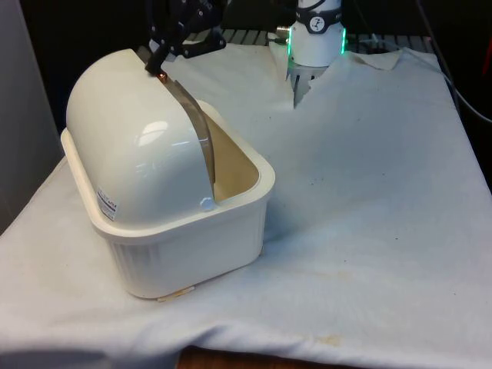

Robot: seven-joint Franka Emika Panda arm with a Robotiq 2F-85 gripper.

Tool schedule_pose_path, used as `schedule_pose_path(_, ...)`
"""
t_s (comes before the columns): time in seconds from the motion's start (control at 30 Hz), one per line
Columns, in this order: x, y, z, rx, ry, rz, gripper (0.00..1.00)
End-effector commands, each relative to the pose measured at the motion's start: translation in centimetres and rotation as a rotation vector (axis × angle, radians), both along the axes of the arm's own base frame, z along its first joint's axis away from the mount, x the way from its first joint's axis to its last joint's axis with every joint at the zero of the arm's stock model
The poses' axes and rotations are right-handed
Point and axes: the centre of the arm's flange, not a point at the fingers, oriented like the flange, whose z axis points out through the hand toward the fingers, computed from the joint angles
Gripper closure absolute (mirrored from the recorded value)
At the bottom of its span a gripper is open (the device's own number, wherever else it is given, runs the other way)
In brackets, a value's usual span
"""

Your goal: Open the lid, then close it.

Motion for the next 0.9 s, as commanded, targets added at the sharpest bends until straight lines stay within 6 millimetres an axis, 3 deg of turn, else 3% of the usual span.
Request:
schedule_pose_path(0.0, -0.1, 0.3, 0.1, 0.019, 0.013, 0.007, 1.0)
schedule_pose_path(0.87, -0.1, 1.3, -0.3, 0.172, 0.095, 0.063, 1.0)
